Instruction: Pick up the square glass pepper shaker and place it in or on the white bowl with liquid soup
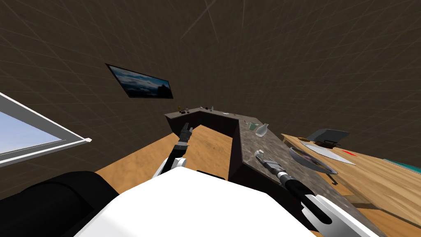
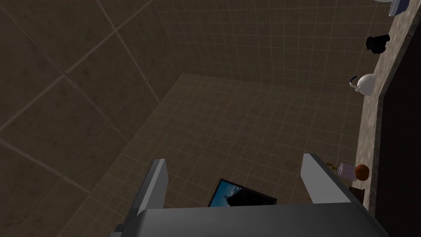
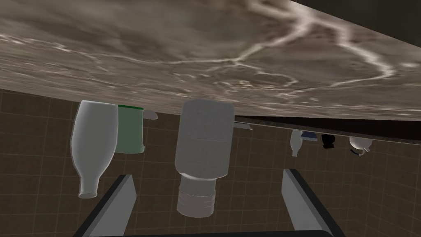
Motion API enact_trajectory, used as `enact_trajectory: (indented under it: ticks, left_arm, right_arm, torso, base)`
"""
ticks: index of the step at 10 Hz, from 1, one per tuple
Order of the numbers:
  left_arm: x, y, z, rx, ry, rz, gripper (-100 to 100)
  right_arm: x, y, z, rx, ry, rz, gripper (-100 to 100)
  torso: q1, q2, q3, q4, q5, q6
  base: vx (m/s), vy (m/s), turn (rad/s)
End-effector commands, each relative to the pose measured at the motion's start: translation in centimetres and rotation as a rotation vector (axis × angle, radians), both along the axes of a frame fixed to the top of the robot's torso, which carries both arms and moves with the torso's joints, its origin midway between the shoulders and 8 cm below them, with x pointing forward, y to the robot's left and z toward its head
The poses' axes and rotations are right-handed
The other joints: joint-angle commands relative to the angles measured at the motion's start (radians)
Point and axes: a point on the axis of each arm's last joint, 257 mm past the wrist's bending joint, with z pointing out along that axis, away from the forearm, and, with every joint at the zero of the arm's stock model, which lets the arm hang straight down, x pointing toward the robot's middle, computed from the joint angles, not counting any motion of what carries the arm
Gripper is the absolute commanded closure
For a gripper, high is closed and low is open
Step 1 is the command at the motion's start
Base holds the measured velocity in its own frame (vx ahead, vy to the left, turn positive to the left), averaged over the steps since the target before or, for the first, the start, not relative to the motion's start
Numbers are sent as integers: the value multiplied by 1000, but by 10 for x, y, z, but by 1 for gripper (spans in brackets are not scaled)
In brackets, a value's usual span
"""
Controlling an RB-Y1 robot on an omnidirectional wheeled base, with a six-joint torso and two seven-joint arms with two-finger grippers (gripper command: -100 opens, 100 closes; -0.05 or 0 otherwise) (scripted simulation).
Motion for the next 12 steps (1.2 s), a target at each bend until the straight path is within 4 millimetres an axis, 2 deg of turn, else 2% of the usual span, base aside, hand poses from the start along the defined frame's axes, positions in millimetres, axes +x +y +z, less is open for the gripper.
enact_trajectory:
  ticks: [1,3,4,5,6,8,9,10,12]
  left_arm:
    - [0,0,0,0,0,0,0]
    - [0,0,0,0,0,0,0]
    - [0,0,0,0,0,0,0]
    - [0,0,0,0,0,0,0]
    - [0,0,0,0,0,0,0]
    - [0,0,0,0,0,0,0]
    - [0,0,0,0,0,0,0]
    - [0,0,0,0,0,0,0]
    - [0,0,0,0,0,0,0]
  right_arm:
    - [1,-10,2,-57,16,14,-100]
    - [2,-29,5,-152,43,33,-100]
    - [3,-24,5,-123,35,29,-100]
    - [3,-25,6,-129,36,29,0]
    - [7,-36,3,-128,36,-6,-100]
    - [10,-47,0,-127,37,-42,-100]
    - [10,-43,1,-128,36,-29,-100]
    - [10,-44,1,-128,36,-32,100]
    - [11,-45,3,-125,33,-34,100]
  torso:
    - [0,0,0,0,0,0]
    - [0,0,0,0,0,0]
    - [0,0,0,0,0,0]
    - [-2,2,1,0,0,0]
    - [-4,4,2,1,-1,0]
    - [-6,9,5,2,-2,-1]
    - [-7,10,6,2,-2,0]
    - [-6,8,5,2,-2,1]
    - [-4,5,2,0,-2,0]
  base:
    - [76,70,-10]
    - [78,73,-8]
    - [33,30,-2]
    - [7,6,0]
    - [-53,-12,198]
    - [-82,-34,246]
    - [-33,-21,36]
    - [-5,-5,-11]
    - [0,-3,-3]
